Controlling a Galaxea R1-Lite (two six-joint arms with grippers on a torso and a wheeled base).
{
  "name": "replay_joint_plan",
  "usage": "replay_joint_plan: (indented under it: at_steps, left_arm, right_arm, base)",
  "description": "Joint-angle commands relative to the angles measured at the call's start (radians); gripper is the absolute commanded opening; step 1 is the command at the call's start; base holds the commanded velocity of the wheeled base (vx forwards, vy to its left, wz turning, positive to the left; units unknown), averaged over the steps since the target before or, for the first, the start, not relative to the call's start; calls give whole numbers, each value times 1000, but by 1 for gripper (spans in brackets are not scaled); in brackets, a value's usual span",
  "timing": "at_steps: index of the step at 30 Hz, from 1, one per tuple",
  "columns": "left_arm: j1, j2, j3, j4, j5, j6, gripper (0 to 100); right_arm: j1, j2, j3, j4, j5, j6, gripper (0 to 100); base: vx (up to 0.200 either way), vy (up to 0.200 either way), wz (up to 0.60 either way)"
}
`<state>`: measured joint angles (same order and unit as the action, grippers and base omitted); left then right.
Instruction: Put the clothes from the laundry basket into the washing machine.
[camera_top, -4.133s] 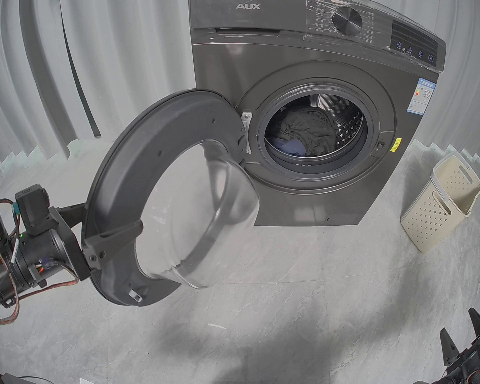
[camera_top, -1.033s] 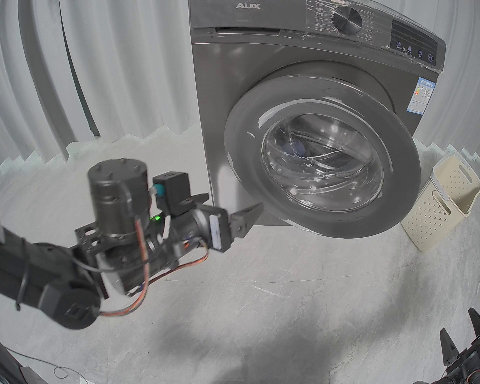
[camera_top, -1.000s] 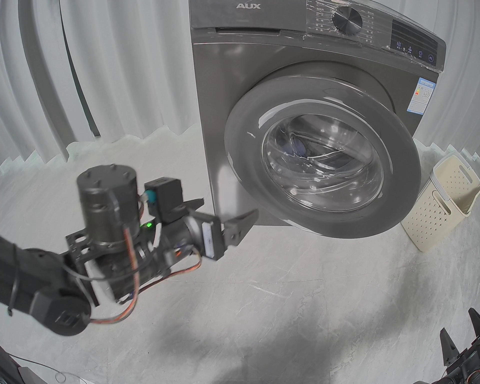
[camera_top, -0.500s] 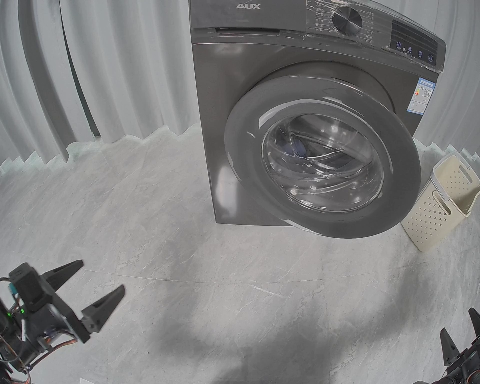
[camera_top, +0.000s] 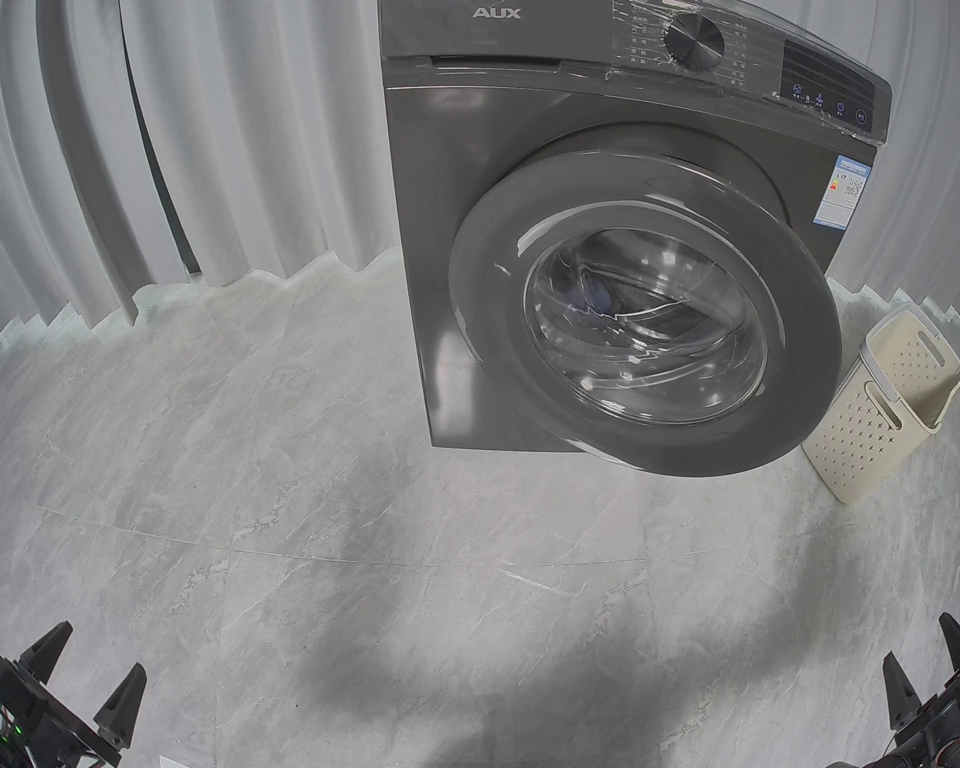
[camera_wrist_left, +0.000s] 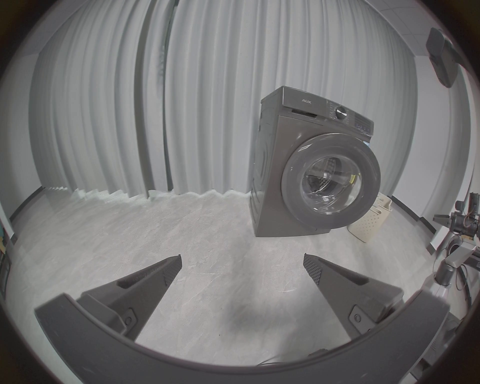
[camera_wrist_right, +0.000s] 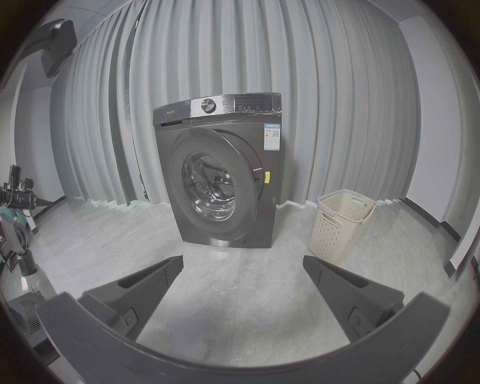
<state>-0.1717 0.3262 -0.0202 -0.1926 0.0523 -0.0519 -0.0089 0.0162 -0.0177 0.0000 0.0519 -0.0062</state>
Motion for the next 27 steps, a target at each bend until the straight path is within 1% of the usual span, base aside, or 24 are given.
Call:
replay_joint_plan:
  at_steps: [1, 3, 4, 5, 6, 8, 9, 10, 12, 14, 15, 17, 18, 19, 20, 22, 23, 25, 27]
  left_arm:
    - [106, -245, 20, 117, -28, -17, 100]
    - [113, -248, 20, 114, -29, -32, 100]
    - [132, -257, 20, 117, -28, -36, 100]
    - [159, -269, 20, 122, -32, -39, 100]
    - [192, -288, 20, 128, -32, -40, 100]
    - [196, -289, 20, 130, -19, -34, 100]
    - [195, -289, 20, 130, -9, -42, 100]
    - [195, -289, 20, 130, 1, -42, 100]
    - [193, -291, 20, 128, 15, -28, 100]
    - [190, -295, 20, 130, 34, 0, 100]
    - [189, -300, 20, 136, 43, 26, 100]
    - [187, -302, 20, 137, 47, 35, 100]
    - [186, -302, 20, 137, 47, 32, 100]
    - [184, -308, 20, 140, 32, 29, 100]
    - [176, -317, 20, 165, 3, 41, 100]
    - [172, -323, 11, 228, -74, 50, 100]
    - [172, -323, 6, 232, -92, 50, 100]
    - [172, -325, 16, 208, -77, 58, 100]
    - [170, -325, 17, 199, -75, 60, 100]
  right_arm:
    - [0, -9, -82, -141, 13, 8, 100]
    - [4, 45, -145, -147, 31, 6, 100]
    - [10, 79, -156, -144, 48, 6, 100]
    - [20, 116, -159, -141, 82, 9, 100]
    - [30, 163, -156, -133, 124, 11, 100]
    - [46, 281, -154, -127, 177, 31, 100]
    - [58, 364, -160, -140, 204, 57, 100]
    - [70, 424, -168, -144, 218, 71, 100]
    - [93, 508, -186, -169, 241, 77, 100]
    - [129, 619, -222, -190, 272, 77, 100]
    - [142, 660, -235, -192, 275, 75, 100]
    - [161, 712, -252, -198, 278, 75, 100]
    - [179, 748, -266, -204, 279, 77, 100]
    - [204, 778, -272, -212, 279, 80, 100]
    - [224, 794, -275, -221, 279, 86, 100]
    - [254, 828, -283, -241, 278, 87, 100]
    - [262, 854, -292, -256, 276, 87, 100]
    - [259, 913, -317, -288, 276, 95, 100]
    - [261, 956, -324, -318, 276, 112, 100]
  base:
    - [0, 0, 0]
    - [0, 0, 0]
    - [0, 0, 0]
    - [0, 0, 0]
    - [0, 0, 0]
    - [0, 0, 0]
    - [0, 0, 0]
    - [0, 0, 0]
    - [0, 0, 0]
    - [0, 0, 0]
    - [0, 0, 0]
    - [0, 0, 0]
    - [0, 0, 0]
    - [0, 0, 0]
    - [0, 0, 0]
    - [0, 0, 0]
    - [0, 0, 0]
    - [0, 0, 0]
    - [0, 0, 0]
